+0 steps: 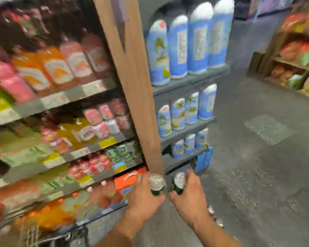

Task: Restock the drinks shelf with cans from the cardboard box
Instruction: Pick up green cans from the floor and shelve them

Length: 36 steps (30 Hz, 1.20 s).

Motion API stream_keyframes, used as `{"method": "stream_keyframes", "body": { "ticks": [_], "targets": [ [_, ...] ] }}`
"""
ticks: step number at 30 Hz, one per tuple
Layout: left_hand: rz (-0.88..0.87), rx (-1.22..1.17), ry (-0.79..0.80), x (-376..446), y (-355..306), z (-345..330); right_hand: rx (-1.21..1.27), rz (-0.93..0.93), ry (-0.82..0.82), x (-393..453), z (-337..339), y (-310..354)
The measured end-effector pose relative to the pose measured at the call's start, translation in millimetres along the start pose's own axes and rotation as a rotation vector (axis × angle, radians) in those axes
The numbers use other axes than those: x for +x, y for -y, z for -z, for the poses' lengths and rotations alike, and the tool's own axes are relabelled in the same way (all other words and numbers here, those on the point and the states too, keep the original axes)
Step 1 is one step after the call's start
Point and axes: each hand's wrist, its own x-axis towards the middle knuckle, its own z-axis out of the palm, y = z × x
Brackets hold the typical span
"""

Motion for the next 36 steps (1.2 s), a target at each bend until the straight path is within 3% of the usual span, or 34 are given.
{"method": "stream_keyframes", "body": {
  "ticks": [10, 19, 28, 36],
  "targets": [
    [-0.127, -0.265, -0.541, -17.8, -107.4, 310.4, 0.154, 0.409, -0.085, -10.1, 102.9, 311.4],
    [-0.272, -0.374, -0.758, 19.8, -144.0, 516.3, 0.261, 0.652, -0.186, -0.6, 138.7, 515.0],
    [-0.320, -0.254, -0.691, 110.1, -193.1, 586.2, 0.245, 0.566, -0.391, 75.5, 148.8, 612.1],
    [-0.209, -0.210, -0.664, 192.2, -206.1, 582.2, 0.150, 0.522, -0.370, 164.6, 135.7, 631.2]
  ]
}}
